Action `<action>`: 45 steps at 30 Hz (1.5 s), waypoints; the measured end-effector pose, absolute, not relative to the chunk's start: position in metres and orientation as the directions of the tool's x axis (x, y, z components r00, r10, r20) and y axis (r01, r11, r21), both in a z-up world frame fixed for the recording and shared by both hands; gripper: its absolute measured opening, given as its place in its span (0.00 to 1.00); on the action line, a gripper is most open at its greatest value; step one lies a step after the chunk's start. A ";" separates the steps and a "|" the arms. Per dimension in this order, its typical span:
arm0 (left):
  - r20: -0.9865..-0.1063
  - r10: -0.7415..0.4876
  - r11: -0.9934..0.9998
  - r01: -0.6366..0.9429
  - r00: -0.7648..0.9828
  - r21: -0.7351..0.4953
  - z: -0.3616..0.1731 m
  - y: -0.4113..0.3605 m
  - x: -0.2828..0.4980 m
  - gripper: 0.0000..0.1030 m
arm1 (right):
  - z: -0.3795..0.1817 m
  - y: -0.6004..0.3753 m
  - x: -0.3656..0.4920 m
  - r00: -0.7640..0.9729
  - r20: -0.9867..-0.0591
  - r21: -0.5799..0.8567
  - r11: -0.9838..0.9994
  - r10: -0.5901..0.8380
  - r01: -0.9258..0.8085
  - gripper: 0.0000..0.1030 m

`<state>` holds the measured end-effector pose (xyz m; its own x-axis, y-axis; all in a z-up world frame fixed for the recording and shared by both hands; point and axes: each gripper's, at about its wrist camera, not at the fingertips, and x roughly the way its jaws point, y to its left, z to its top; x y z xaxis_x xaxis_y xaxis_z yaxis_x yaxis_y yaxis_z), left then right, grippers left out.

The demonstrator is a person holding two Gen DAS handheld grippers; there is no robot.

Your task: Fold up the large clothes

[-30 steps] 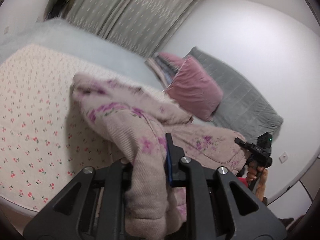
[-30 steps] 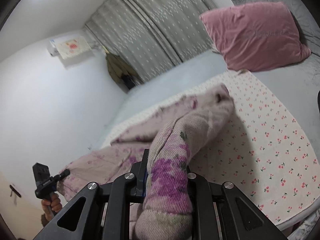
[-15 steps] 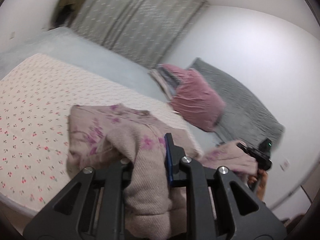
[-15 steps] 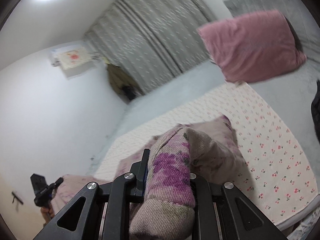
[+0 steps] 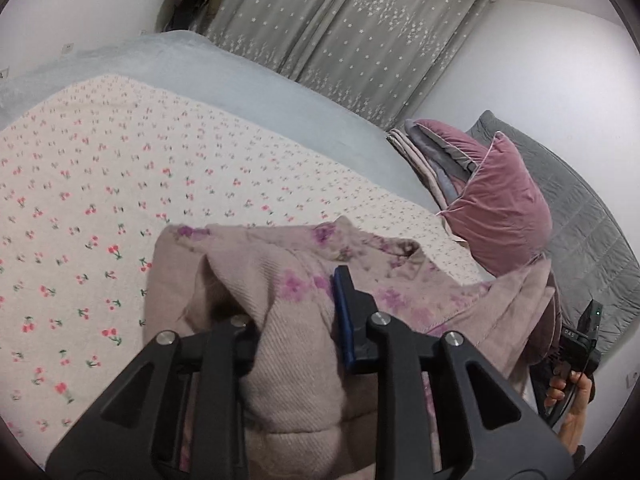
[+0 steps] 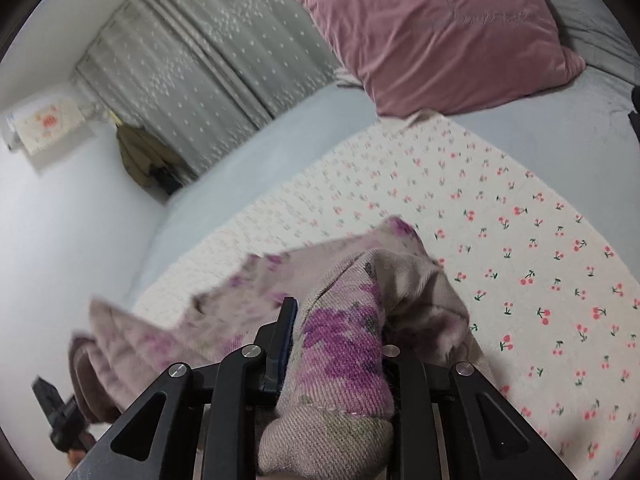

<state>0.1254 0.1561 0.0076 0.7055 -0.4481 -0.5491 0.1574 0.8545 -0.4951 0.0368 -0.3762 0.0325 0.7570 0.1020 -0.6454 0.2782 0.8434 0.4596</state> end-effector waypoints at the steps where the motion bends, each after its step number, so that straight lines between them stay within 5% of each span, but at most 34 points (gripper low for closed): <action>1: -0.553 -0.442 0.856 0.147 0.706 -0.496 -0.002 0.154 0.128 0.28 | 0.025 -0.376 0.041 0.745 -0.660 0.439 0.853 0.094 0.282 0.25; 4: -0.585 -0.446 0.856 0.132 0.678 -0.500 -0.009 0.147 0.136 0.43 | 0.018 -0.374 0.046 0.756 -0.648 0.419 0.873 0.093 0.251 0.28; 6: -0.563 -0.479 0.846 0.184 0.673 -0.499 -0.001 0.142 0.134 0.66 | 0.016 -0.376 0.047 0.770 -0.628 0.440 0.867 0.110 0.235 0.30; 10: -0.552 -0.488 0.850 0.224 0.676 -0.477 0.014 0.137 0.124 0.77 | 0.015 -0.385 0.045 0.794 -0.584 0.534 0.816 0.168 0.220 0.38; 15: -0.486 -0.467 0.844 0.208 0.738 -0.495 0.031 0.154 0.104 0.86 | 0.030 -0.380 0.040 0.819 -0.524 0.564 0.816 0.234 0.127 0.70; 18: -0.429 -0.451 0.841 0.213 0.782 -0.497 0.041 0.170 0.090 0.93 | 0.041 -0.376 0.028 0.849 -0.484 0.542 0.834 0.211 0.102 0.77; 25: -0.513 -0.465 0.869 0.263 0.722 -0.418 0.040 0.172 0.083 0.94 | 0.068 -0.355 -0.007 0.876 -0.448 0.397 0.918 0.178 0.016 0.79; 36: -0.716 -0.492 0.853 0.440 0.495 -0.282 -0.010 0.094 0.118 0.94 | -0.009 -0.265 0.065 0.601 -0.790 0.111 0.992 0.121 -0.053 0.79; 42: -0.700 -0.439 0.894 0.355 0.564 -0.274 -0.012 0.094 0.149 0.94 | -0.013 -0.272 0.096 0.659 -0.752 0.048 0.999 0.021 0.023 0.79; 45: -0.668 -0.385 0.921 0.223 0.637 -0.319 -0.002 0.116 0.159 0.94 | -0.006 -0.296 0.095 0.685 -0.705 -0.035 0.973 -0.185 0.227 0.79</action>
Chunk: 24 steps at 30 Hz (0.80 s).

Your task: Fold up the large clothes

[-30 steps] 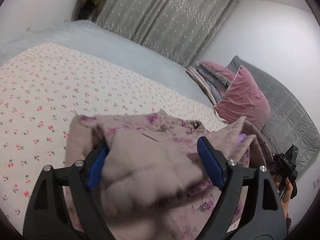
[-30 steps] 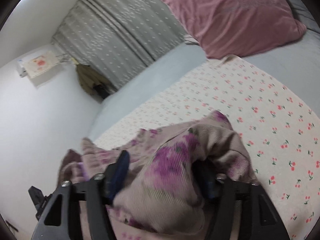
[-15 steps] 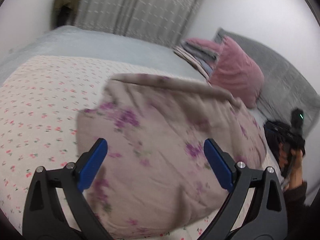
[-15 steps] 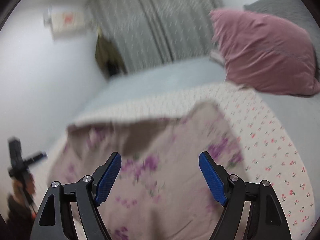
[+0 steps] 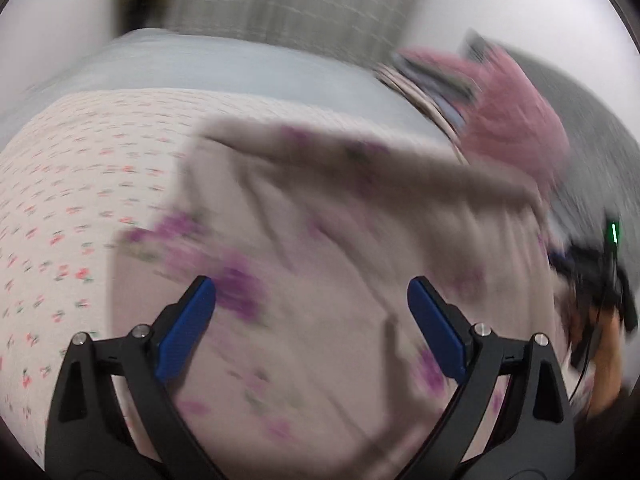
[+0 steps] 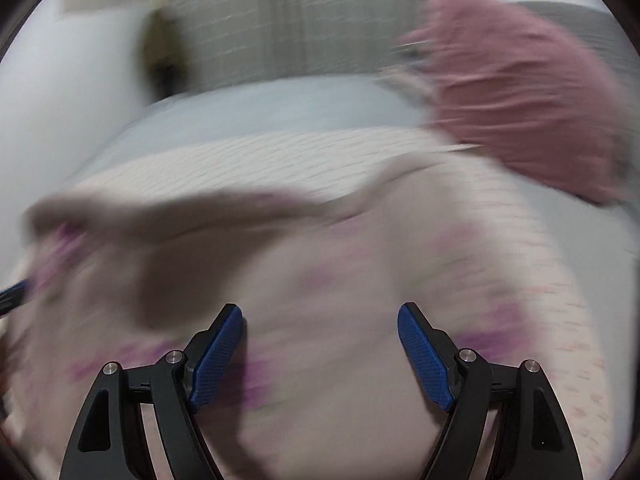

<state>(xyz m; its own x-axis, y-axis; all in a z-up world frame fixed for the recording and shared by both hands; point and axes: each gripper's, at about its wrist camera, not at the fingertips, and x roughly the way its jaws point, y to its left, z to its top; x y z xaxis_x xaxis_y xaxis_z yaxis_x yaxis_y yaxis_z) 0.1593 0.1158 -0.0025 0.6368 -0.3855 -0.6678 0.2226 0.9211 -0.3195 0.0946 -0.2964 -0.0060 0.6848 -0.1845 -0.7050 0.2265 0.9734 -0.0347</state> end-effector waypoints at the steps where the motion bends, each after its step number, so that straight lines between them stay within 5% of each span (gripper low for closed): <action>1: -0.652 -0.356 0.927 0.168 0.669 -0.334 0.003 0.126 0.159 0.94 | -0.002 -0.305 0.090 0.687 -0.687 -0.050 0.958 -0.238 0.282 0.79; 6: -0.653 -0.307 0.927 0.062 0.692 -0.370 0.008 0.160 0.157 0.94 | 0.023 -0.347 0.052 0.725 -0.616 0.038 0.908 -0.308 0.418 0.79; 13: -0.660 -0.463 0.861 0.121 0.592 -0.494 -0.006 0.161 0.155 0.94 | 0.017 -0.382 0.022 0.758 -0.648 0.311 0.887 -0.066 0.343 0.79; 22: -0.747 -0.392 0.911 0.111 0.537 -0.397 -0.023 0.151 0.148 0.89 | -0.001 -0.372 0.036 0.723 -0.678 0.197 0.916 -0.131 0.350 0.78; 24: -0.766 -0.360 0.924 0.093 0.533 -0.370 -0.027 0.151 0.145 0.77 | -0.006 -0.369 0.042 0.704 -0.683 0.134 0.914 -0.195 0.383 0.62</action>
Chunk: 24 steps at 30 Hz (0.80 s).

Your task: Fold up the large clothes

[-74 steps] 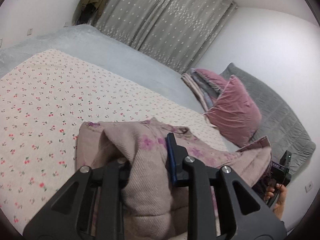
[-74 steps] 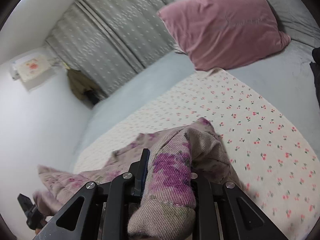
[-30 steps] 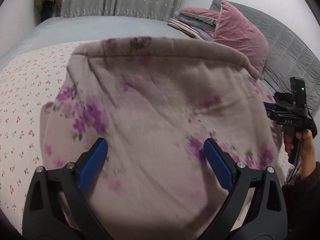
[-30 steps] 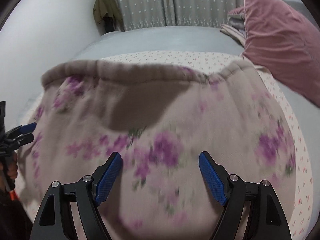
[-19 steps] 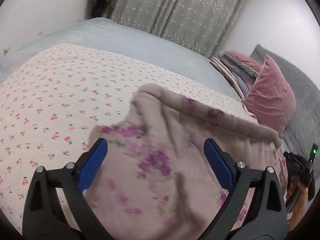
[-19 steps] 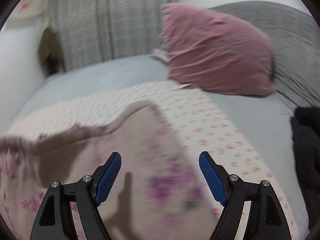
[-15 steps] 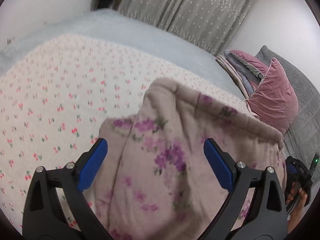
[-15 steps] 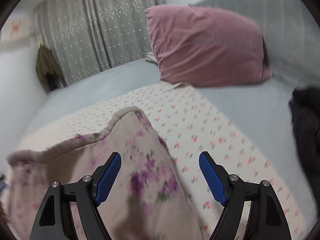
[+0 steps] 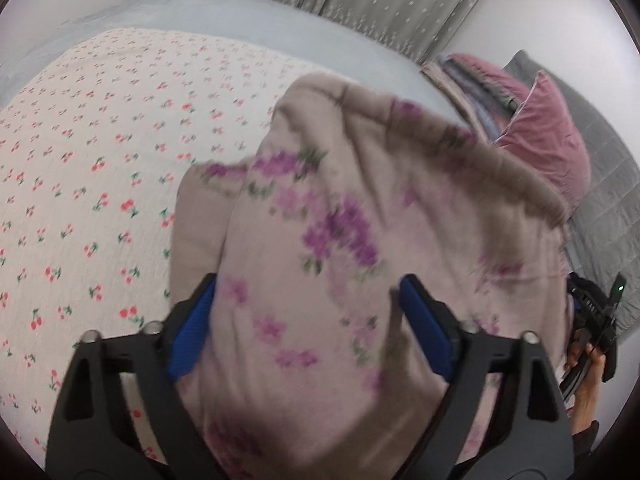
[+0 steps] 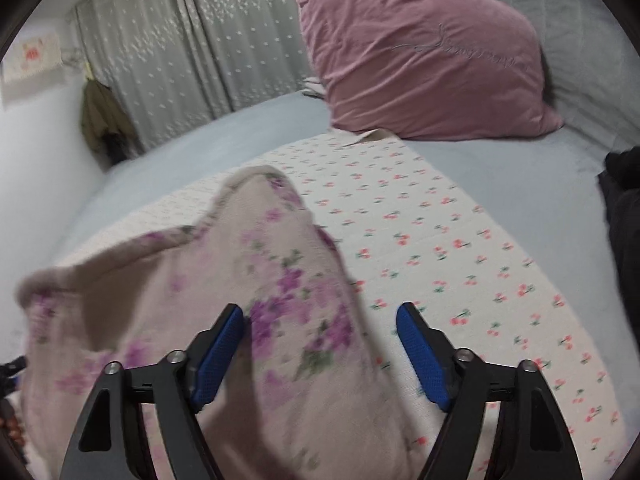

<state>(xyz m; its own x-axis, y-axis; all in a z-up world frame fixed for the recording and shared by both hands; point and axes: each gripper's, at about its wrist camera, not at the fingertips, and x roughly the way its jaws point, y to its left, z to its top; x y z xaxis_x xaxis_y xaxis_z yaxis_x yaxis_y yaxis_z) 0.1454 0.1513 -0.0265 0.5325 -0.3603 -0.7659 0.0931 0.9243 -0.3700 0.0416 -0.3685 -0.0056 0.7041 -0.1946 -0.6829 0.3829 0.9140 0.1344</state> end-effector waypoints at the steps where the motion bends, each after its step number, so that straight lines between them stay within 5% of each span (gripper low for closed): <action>1: -0.765 -0.341 0.932 0.088 0.546 -0.353 -0.025 0.150 0.142 0.72 | -0.006 -0.367 0.042 0.705 -0.681 0.126 0.915 -0.201 0.383 0.53; 2: -0.759 -0.337 0.934 0.093 0.557 -0.346 -0.023 0.149 0.138 0.60 | -0.004 -0.364 0.043 0.715 -0.676 0.140 0.921 -0.180 0.364 0.33; 5: -0.719 -0.335 0.934 0.116 0.609 -0.338 -0.010 0.145 0.125 0.19 | 0.004 -0.347 0.044 0.728 -0.647 0.086 0.928 -0.225 0.363 0.18; 9: -0.643 -0.314 0.938 0.122 0.698 -0.325 0.013 0.140 0.127 0.13 | 0.026 -0.319 0.047 0.786 -0.545 0.006 0.937 -0.290 0.350 0.14; 16: -0.386 -0.236 0.927 0.088 0.892 -0.363 0.068 0.157 0.127 0.12 | 0.074 -0.307 0.061 0.871 -0.316 -0.025 0.921 -0.376 0.388 0.13; 19: -0.396 -0.191 0.938 0.048 0.898 -0.344 0.060 0.161 0.153 0.12 | 0.076 -0.321 0.082 0.869 -0.323 -0.010 0.919 -0.375 0.393 0.13; 24: -0.577 -0.157 0.955 -0.027 0.802 -0.296 -0.002 0.153 0.211 0.13 | 0.031 -0.339 0.139 0.797 -0.481 -0.048 0.919 -0.365 0.392 0.13</action>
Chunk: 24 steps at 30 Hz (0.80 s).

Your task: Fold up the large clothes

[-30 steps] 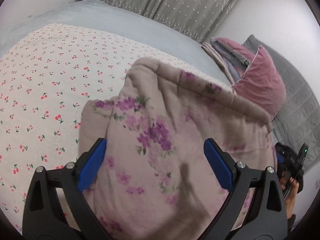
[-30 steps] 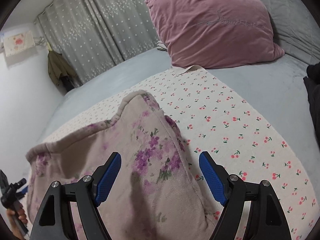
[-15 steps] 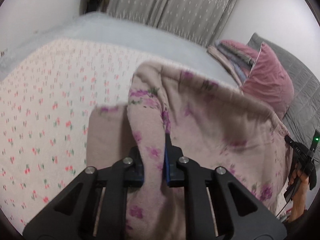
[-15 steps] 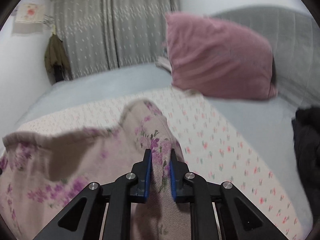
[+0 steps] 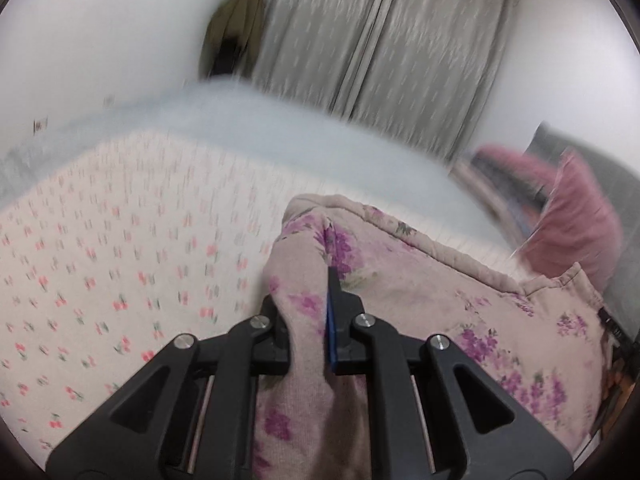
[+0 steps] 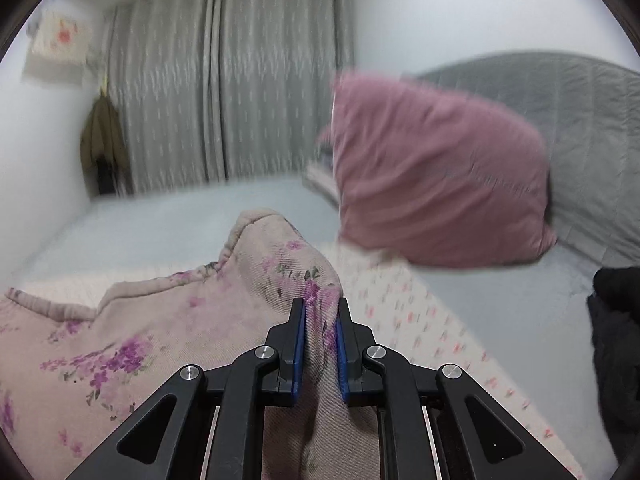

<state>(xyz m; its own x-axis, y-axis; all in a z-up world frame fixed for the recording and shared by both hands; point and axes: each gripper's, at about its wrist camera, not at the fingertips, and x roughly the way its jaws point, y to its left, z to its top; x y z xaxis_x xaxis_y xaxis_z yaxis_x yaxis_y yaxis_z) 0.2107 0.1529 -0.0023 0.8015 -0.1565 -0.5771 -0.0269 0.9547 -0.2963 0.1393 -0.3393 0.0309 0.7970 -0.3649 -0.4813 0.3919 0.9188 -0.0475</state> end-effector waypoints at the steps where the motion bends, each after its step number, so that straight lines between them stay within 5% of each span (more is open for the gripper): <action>1: -0.622 -0.144 0.958 -0.048 0.770 -0.282 -0.017 0.149 0.218 0.13 | 0.016 -0.341 0.151 0.767 -0.526 -0.068 0.917 -0.368 0.393 0.13; 4: -0.674 -0.138 0.959 -0.071 0.726 -0.273 -0.031 0.149 0.224 0.15 | -0.024 -0.349 0.170 0.672 -0.647 -0.082 0.909 -0.360 0.408 0.14; 7: -0.686 -0.128 0.966 -0.066 0.717 -0.249 -0.024 0.148 0.222 0.22 | -0.031 -0.354 0.167 0.653 -0.668 -0.060 0.901 -0.357 0.430 0.22; 10: -0.694 -0.132 0.965 -0.068 0.708 -0.252 -0.017 0.147 0.214 0.27 | -0.016 -0.353 0.157 0.665 -0.645 -0.062 0.893 -0.377 0.446 0.39; 12: -0.701 -0.138 0.967 -0.059 0.700 -0.248 -0.008 0.142 0.206 0.45 | -0.006 -0.349 0.147 0.676 -0.617 -0.067 0.883 -0.403 0.465 0.66; 13: -0.698 -0.149 0.967 -0.045 0.700 -0.251 -0.004 0.139 0.202 0.52 | 0.000 -0.347 0.142 0.686 -0.604 -0.062 0.883 -0.405 0.466 0.69; 15: -0.687 -0.144 0.970 -0.036 0.713 -0.240 0.003 0.131 0.191 0.81 | 0.012 -0.338 0.132 0.704 -0.592 -0.044 0.888 -0.392 0.458 0.71; 24: -0.685 -0.075 0.994 -0.001 0.725 -0.109 0.003 0.099 0.152 0.88 | 0.019 -0.274 0.106 0.735 -0.633 -0.015 0.953 -0.243 0.303 0.77</action>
